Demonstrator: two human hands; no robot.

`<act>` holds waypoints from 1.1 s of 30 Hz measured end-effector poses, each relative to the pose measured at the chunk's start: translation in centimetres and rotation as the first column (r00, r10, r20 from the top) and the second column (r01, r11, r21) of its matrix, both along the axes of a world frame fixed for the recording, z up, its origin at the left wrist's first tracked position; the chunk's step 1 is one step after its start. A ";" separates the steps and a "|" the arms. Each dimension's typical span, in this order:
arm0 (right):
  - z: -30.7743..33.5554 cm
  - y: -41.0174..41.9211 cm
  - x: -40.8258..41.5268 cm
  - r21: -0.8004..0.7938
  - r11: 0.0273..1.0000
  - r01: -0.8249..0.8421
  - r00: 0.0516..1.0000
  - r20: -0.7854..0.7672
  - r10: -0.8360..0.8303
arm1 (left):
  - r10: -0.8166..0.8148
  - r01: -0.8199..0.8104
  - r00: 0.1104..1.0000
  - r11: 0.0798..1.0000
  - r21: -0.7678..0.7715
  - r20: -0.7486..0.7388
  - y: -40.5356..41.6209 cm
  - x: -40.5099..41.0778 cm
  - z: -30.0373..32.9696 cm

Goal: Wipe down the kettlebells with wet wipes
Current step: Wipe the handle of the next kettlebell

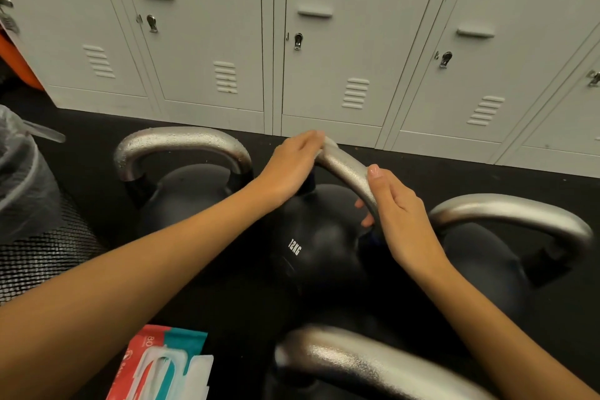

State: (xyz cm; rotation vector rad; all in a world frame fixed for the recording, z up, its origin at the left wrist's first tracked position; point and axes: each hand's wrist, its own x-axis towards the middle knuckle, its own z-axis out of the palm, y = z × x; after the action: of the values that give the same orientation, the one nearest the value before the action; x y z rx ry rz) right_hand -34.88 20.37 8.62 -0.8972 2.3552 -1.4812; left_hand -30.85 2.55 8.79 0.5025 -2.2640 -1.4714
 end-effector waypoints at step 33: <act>6.6 -6.6 -1.3 0.603 0.794 -0.072 0.787 -0.455 0.417 | -0.020 0.050 0.997 0.898 -0.437 0.072 5.0 6.7 -7.9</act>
State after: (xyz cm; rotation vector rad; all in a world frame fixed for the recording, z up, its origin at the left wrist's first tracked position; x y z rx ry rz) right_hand -36.21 13.78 15.23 -1.5569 2.6646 -0.3579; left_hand -24.12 7.51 0.86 0.3731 -2.5632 -0.9169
